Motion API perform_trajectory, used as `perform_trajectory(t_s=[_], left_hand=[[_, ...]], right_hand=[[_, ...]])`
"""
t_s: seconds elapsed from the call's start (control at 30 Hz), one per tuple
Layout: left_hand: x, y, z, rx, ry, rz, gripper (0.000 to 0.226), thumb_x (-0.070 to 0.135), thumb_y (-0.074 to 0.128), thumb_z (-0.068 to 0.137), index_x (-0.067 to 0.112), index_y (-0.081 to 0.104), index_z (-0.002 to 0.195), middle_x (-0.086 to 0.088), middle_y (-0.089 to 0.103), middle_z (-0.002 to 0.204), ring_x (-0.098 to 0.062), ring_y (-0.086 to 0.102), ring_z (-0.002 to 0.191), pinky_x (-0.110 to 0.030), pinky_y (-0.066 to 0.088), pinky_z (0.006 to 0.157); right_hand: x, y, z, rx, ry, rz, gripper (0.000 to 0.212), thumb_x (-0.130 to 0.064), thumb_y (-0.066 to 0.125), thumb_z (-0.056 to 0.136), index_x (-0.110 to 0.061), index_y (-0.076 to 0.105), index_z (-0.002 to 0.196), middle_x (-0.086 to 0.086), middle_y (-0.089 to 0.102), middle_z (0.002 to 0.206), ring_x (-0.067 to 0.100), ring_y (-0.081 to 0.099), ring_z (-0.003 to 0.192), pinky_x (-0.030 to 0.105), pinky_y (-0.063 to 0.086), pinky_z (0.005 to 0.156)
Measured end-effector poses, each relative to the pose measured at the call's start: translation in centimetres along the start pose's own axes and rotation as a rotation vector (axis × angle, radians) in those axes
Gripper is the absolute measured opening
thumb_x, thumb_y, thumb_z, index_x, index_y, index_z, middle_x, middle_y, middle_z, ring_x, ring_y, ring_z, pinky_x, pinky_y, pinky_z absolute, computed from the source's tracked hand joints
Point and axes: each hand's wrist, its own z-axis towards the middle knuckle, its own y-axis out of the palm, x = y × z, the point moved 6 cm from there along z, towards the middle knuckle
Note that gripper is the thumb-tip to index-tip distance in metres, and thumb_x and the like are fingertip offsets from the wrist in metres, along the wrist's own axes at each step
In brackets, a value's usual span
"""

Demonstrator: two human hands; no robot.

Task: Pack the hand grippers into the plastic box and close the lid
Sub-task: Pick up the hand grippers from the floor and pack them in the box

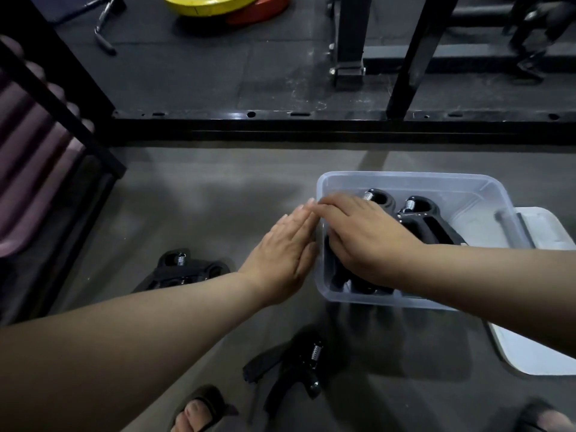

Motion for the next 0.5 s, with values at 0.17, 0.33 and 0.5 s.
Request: perform_trajectory(t_s=[0.17,0.33,0.5], left_hand=[[-4.4,1.0,-3.4,-0.152,-0.166,0.129,0.075,0.053,0.005,0.092,0.014,0.008,0.155,-0.004,0.005,0.163,-0.014,0.004,0.149,-0.028,-0.001,0.12],[-10.5,1.6,-6.4,-0.369,-0.399,0.268,0.058,0.038,0.034,0.097,0.016,0.025,0.15,-0.007,0.016,0.16,-0.021,0.014,0.147,-0.045,0.012,0.119],[-16.4,0.7,-9.6,-0.567,-0.648,0.396,0.046,0.041,0.053,0.089,0.017,0.043,0.126,-0.01,0.039,0.136,-0.031,0.039,0.129,-0.047,0.036,0.103]], right_hand=[[-1.9,3.0,1.4,-0.049,0.095,-0.038,0.065,-0.038,0.022,0.091,-0.002,0.044,0.14,0.017,0.044,0.146,0.035,0.042,0.134,0.045,0.035,0.108],[-3.1,5.2,1.5,-0.069,0.126,-0.084,0.064,-0.036,0.031,0.091,0.008,0.051,0.132,0.027,0.047,0.14,0.049,0.037,0.134,0.06,0.04,0.101],[-3.4,6.1,2.1,-0.092,0.144,-0.16,0.069,-0.04,0.031,0.089,0.01,0.049,0.133,0.034,0.042,0.141,0.051,0.031,0.136,0.059,0.035,0.106]])
